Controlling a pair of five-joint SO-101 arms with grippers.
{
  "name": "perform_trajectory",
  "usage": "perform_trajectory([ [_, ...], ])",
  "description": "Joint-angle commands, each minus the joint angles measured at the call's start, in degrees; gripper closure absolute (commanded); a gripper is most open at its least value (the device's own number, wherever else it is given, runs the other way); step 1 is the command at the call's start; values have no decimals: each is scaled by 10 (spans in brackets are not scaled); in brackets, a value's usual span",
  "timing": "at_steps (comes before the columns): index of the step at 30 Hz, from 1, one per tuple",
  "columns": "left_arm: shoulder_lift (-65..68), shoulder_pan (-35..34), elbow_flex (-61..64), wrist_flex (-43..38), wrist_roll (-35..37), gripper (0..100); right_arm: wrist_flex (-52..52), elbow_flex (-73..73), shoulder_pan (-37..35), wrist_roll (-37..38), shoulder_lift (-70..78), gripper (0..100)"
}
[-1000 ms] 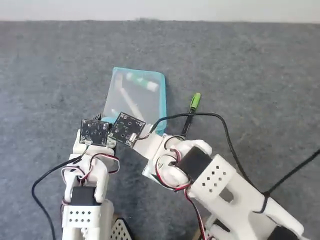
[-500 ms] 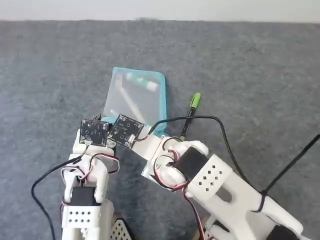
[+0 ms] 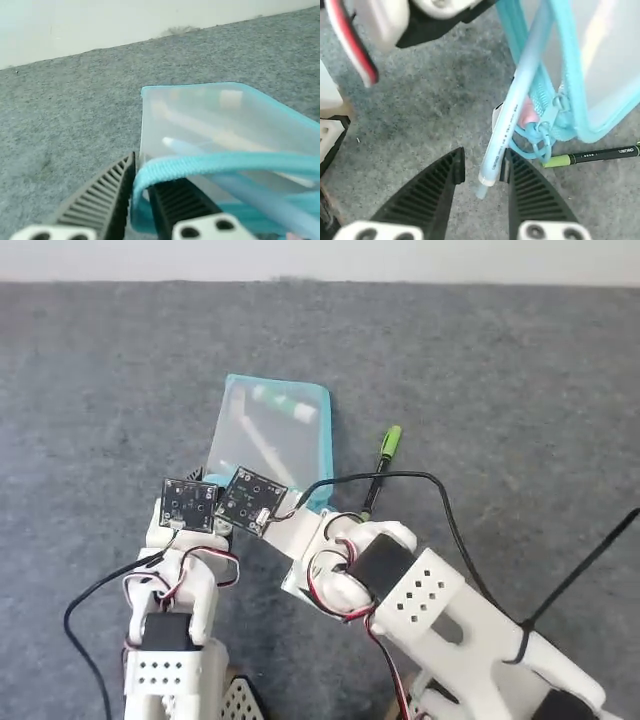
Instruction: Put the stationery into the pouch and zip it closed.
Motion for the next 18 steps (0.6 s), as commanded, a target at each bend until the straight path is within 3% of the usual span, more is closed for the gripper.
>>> perform_trajectory([
  [1,-8,4,-19,-20,-5,989,-9,-3,0,-5,1,887],
  [12,-7,4,-19,-20,-5,989,-9,-3,0,-3,2,887],
  [18,-7,4,-19,-20,-5,989,-25,-4,41,-2,7,883],
])
